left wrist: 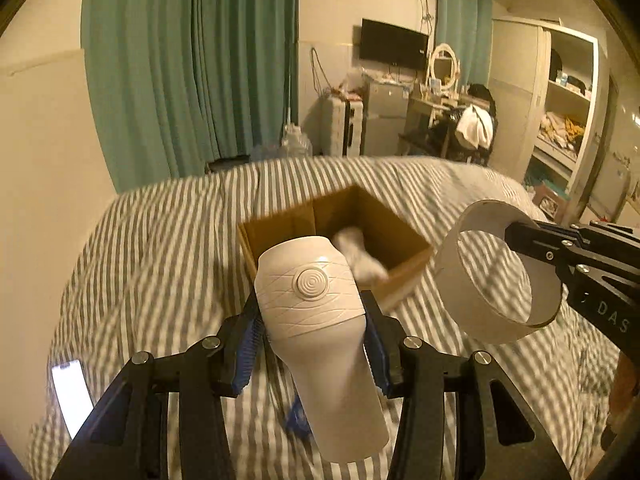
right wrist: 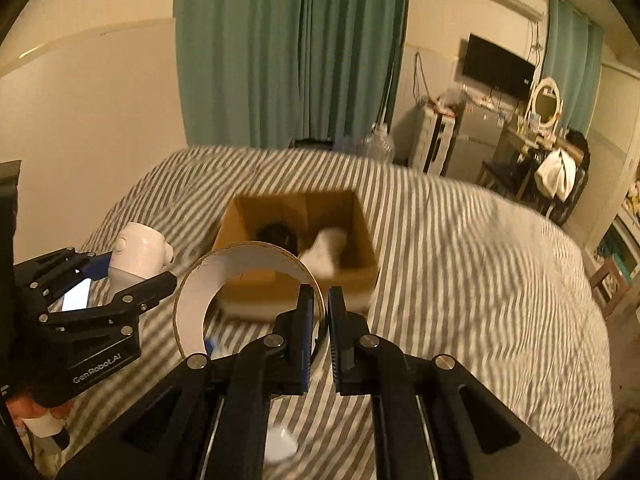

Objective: Organize objects
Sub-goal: 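Carry the bottle and tape ring into the box and open both tools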

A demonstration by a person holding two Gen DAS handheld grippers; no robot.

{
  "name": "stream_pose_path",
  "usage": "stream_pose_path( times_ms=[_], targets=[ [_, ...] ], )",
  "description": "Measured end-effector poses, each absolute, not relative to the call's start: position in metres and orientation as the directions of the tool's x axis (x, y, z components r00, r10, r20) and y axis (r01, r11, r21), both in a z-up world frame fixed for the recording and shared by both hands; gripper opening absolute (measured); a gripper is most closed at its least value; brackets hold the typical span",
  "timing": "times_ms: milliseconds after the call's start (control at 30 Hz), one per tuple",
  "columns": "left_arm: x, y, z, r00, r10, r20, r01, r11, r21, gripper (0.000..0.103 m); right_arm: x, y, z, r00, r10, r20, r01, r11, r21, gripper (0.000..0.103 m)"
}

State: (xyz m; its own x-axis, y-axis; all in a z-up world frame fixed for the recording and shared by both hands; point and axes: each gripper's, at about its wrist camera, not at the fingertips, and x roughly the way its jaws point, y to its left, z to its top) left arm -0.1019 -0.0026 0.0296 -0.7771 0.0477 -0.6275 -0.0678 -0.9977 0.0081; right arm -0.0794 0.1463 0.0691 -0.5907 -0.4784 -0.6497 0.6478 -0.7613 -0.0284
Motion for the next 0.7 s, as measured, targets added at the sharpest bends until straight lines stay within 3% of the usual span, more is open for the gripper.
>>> stream_pose_path(
  times_ms=[333,700],
  targets=[
    [-0.202,-0.016,0.036,-0.783,0.022,-0.622,-0.043,-0.999,0.019,0.047,-0.175,0.094,0.080,-0.599,-0.495,-0.629,0.635,-0.773,0.003,0.007],
    [-0.269,-0.015,-0.061,-0.658,0.011,-0.753,-0.038,-0.999,0.019,0.047,-0.259,0.045,0.005,-0.529,-0.458,-0.715,0.625,-0.780,0.037,0.007]
  ],
)
